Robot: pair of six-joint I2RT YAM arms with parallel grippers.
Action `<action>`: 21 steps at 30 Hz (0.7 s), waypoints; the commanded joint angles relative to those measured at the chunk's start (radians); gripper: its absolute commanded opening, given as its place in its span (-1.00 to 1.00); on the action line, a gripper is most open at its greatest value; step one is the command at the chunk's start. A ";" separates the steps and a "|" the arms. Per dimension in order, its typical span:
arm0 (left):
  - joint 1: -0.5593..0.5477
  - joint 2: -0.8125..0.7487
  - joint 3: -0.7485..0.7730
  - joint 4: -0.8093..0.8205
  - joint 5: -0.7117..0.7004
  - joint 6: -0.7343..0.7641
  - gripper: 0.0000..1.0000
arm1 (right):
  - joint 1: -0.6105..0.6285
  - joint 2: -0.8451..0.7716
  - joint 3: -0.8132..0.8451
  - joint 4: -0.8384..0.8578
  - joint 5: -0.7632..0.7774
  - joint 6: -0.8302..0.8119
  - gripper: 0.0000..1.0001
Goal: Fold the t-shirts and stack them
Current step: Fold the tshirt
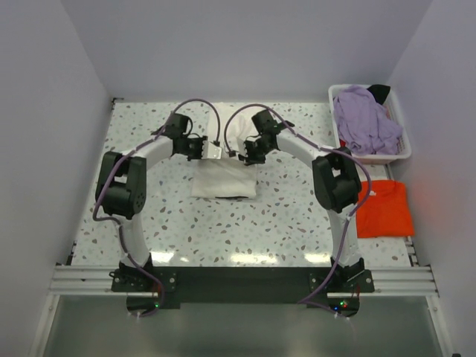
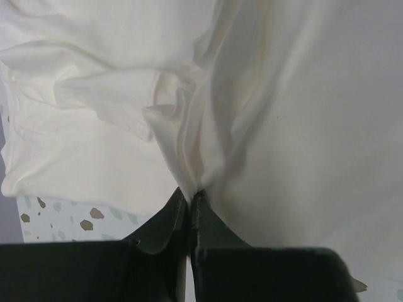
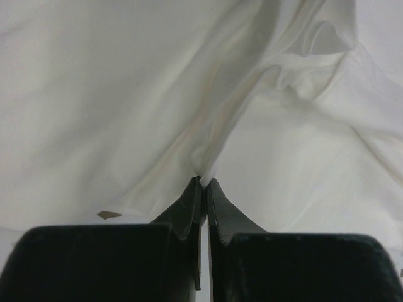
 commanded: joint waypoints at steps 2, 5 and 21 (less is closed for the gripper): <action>0.007 0.008 0.018 0.066 0.000 0.020 -0.87 | -0.004 0.008 0.045 0.022 -0.041 0.000 -0.98; 0.009 0.026 0.036 0.086 -0.020 -0.007 -0.55 | -0.004 0.027 0.072 0.019 -0.012 0.027 -0.30; 0.095 -0.247 -0.069 0.029 0.078 -0.675 0.24 | 0.041 -0.234 -0.041 0.025 -0.044 0.624 0.11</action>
